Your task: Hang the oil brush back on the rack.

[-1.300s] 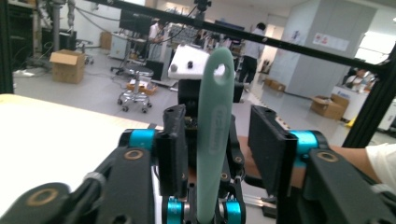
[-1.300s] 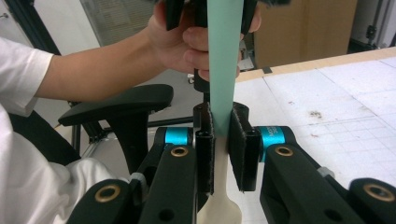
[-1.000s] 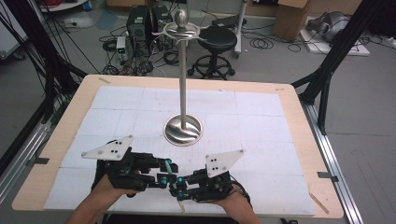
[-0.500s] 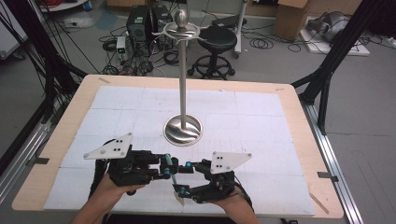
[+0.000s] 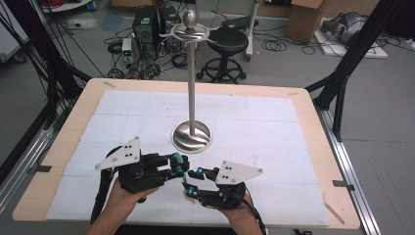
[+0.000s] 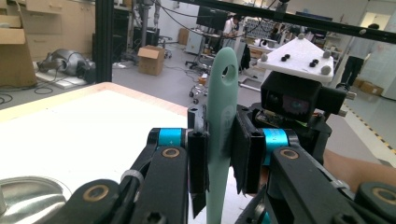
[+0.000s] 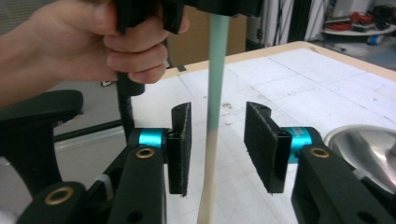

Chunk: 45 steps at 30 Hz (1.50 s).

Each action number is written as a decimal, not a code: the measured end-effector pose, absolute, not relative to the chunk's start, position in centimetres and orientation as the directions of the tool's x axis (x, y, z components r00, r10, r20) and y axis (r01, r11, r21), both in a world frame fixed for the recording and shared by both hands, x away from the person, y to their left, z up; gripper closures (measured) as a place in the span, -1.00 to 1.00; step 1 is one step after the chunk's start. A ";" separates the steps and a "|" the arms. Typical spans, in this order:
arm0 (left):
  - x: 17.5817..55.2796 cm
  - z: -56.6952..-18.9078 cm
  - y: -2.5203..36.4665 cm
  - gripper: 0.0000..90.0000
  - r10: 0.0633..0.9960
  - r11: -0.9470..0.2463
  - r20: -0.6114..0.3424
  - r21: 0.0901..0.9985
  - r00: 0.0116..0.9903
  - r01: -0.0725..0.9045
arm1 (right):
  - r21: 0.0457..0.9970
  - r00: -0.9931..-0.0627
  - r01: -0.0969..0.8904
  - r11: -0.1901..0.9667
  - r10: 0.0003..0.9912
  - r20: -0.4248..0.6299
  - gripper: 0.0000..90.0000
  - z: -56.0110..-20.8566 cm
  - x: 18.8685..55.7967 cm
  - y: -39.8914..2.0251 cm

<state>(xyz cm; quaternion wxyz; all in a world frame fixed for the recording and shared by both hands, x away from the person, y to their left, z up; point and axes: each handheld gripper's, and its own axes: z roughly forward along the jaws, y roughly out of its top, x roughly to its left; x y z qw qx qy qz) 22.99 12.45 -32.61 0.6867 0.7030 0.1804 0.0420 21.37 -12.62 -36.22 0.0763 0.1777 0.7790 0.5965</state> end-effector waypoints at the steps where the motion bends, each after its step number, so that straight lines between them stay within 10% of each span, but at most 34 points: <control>1: 22.9 -32.7 12.3 0.73 0.313 0.010 -0.190 0.980 0.931 0.197 | 0.956 -0.924 0.190 0.225 0.369 0.097 0.48 -36.2 21.4 -12.5; 16: 23.0 -32.7 12.3 0.71 0.289 0.018 -0.209 0.977 0.934 0.213 | 0.953 -0.933 0.212 0.216 0.336 0.131 0.85 -36.4 21.7 -12.4; 20: 23.2 -32.7 13.1 0.13 0.281 0.046 -0.237 0.971 0.930 0.234 | 0.950 -0.936 0.226 0.214 0.320 0.150 0.85 -36.5 22.0 -12.5; 32: 23.2 -34.5 19.0 -0.61 0.350 0.097 -0.219 0.976 0.911 0.197 | 0.954 -0.937 0.254 0.157 0.284 0.203 0.85 -36.1 24.2 -13.3; 45: 23.0 -38.9 23.7 -0.62 0.467 0.033 -0.194 0.979 0.863 0.203 | 0.966 -0.957 0.221 0.132 0.220 0.189 0.85 -31.7 28.6 -12.4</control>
